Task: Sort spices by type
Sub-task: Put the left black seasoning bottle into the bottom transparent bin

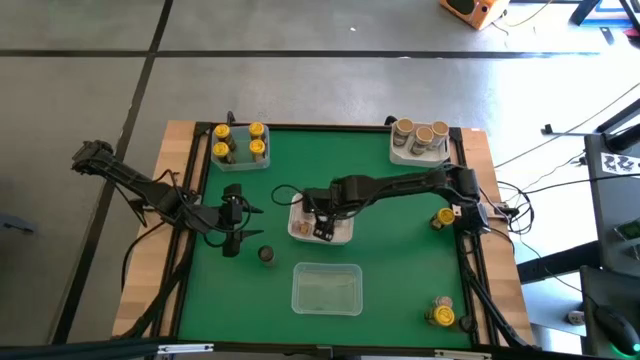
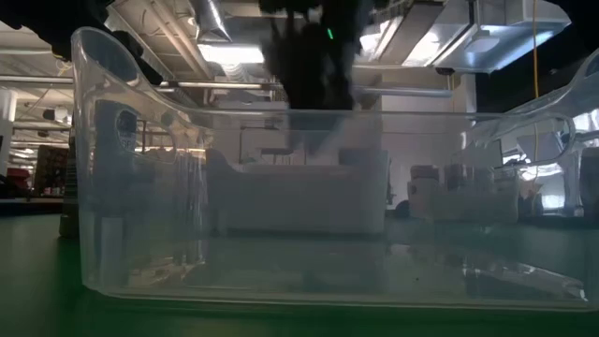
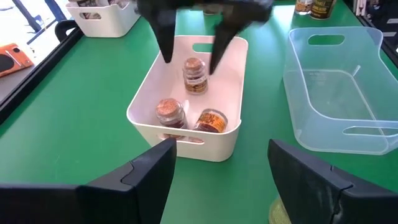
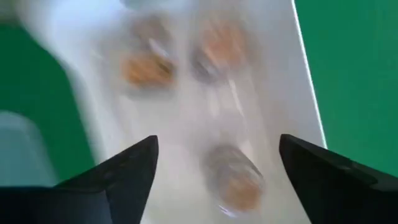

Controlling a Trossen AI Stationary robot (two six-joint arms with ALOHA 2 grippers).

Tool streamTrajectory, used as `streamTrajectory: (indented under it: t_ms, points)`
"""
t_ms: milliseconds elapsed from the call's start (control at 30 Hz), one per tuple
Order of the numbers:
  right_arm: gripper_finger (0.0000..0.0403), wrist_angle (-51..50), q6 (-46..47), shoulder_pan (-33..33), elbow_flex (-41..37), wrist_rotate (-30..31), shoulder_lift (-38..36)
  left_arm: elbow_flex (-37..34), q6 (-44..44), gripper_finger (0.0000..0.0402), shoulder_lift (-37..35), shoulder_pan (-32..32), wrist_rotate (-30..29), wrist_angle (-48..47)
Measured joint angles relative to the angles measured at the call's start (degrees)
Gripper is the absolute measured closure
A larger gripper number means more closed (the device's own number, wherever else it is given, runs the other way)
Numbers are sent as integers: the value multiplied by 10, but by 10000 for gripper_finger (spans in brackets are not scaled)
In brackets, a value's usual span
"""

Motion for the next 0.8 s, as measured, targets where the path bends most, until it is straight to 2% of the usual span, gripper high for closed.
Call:
streamTrajectory:
  t_ms: [100,333,800]
  points:
    - [57,42,-25,22,35,3,-2,0,0,150,0,-1,0,-8]
    - [50,255,-105,77,39,6,9,0,6,150,-2,-19,0,-16]
    - [49,505,-83,104,38,13,112,0,-51,150,-49,-34,1,-87]
